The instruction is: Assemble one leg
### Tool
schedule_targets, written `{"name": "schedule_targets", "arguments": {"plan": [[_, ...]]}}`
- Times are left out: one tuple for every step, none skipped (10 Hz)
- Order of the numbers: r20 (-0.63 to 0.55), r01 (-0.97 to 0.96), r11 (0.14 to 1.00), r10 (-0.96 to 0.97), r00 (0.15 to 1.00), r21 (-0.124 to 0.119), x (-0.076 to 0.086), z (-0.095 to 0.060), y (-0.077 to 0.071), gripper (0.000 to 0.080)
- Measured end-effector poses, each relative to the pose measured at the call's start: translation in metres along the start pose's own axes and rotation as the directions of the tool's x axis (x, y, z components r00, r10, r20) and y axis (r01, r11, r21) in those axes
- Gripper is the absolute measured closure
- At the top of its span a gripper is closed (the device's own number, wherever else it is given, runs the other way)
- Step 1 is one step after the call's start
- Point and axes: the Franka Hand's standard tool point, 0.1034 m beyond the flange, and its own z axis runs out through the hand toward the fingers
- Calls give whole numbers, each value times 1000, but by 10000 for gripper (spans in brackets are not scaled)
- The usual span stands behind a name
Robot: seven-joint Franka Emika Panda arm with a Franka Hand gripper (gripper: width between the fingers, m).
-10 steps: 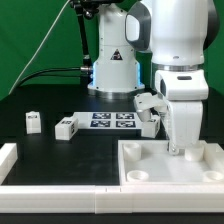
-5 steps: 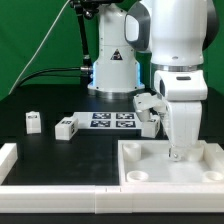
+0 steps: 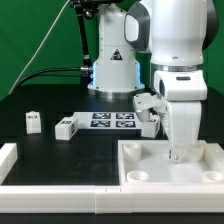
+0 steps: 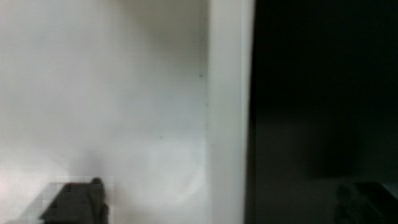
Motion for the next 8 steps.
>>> {"name": "schedule_targets", "arguments": {"plan": [[0, 0, 1000, 0, 1000, -1, 0, 0, 0, 150], [-1, -53, 999, 53, 999, -10, 7, -8, -2, 150], [1, -76, 997, 76, 997, -24, 16, -22, -7, 150], [2, -107, 994, 107, 994, -39, 22, -36, -14, 150], [-1, -156, 987, 156, 988, -48, 29, -46, -21, 150], [-4, -206, 977, 206, 978, -53, 34, -51, -24, 150], [-2, -192, 980, 192, 981, -50, 32, -49, -24, 150], [-5, -228, 972, 228, 974, -47, 32, -48, -24, 150]]}}
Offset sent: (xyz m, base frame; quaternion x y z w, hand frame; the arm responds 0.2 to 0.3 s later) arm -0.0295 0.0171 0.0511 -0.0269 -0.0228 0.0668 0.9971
